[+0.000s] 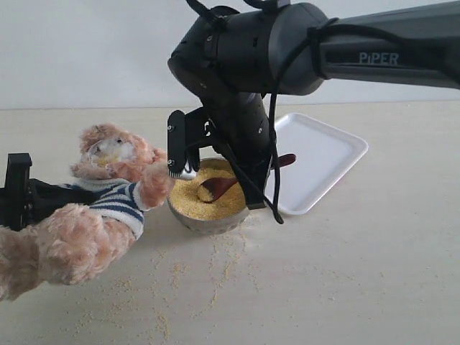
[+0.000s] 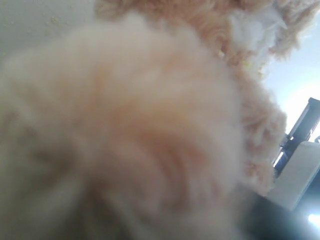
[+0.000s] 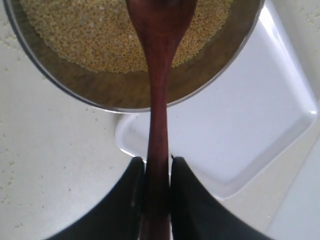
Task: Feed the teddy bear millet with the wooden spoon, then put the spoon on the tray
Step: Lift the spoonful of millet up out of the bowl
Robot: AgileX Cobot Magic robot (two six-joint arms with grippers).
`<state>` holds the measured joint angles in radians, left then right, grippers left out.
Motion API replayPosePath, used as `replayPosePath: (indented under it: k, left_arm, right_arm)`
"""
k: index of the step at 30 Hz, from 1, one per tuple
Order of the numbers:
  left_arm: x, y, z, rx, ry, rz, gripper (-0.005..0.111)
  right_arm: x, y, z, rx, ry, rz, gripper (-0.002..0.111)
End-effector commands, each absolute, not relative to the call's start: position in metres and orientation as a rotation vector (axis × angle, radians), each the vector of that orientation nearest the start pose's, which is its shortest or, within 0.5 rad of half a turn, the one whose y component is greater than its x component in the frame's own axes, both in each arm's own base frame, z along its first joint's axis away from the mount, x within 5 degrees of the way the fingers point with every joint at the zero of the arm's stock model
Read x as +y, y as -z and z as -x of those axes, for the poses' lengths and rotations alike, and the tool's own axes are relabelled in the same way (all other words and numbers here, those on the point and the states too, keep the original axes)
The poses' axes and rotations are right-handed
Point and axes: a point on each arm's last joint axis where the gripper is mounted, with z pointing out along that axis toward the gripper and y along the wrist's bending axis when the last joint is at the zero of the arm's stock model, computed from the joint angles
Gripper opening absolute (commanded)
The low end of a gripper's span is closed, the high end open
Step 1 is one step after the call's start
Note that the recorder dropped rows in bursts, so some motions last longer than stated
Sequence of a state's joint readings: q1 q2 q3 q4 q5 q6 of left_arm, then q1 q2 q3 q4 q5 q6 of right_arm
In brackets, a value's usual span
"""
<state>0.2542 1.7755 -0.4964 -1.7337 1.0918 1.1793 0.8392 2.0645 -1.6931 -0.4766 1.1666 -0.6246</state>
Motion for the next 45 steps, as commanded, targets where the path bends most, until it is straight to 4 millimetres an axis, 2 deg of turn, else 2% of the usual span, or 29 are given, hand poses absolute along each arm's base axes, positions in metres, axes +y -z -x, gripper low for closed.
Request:
replayPosePath:
  k: [1,16,18,24,34,38,45]
  left_arm:
    - [-0.018,-0.136,-0.250,2.233,1.557,0.654,0.005]
    - [-0.018,-0.136,-0.250,2.233,1.557,0.654,0.005]
    - [-0.018,-0.136,-0.250,2.233,1.557,0.654,0.005]
    - [-0.019,-0.136,-0.250,2.230,1.563,0.651,0.005]
    - [-0.019,-0.136,-0.250,2.230,1.563,0.651,0.005]
    - [-0.019,-0.136,-0.250,2.230,1.563,0.651,0.005]
    - [-0.019,-0.137,-0.250,2.228,1.560,0.636,0.005]
  right_arm:
    - [0.290,-0.231,-0.317,1.970,0.678,2.100,0.000]
    - [0.287,-0.252,-0.311,1.977,0.585,2.034,0.000]
    - [0.286,-0.256,-0.310,1.996,0.529,2.019,0.000]
    - [0.264,-0.264,-0.322,2.116,0.374,1.927,0.000]
    - [0.236,-0.276,-0.332,2.217,0.205,1.841,0.000]
    - [0.228,-0.285,-0.333,2.216,0.205,1.816,0.000]
    - [0.225,-0.298,-0.331,2.182,0.214,1.786,0.000]
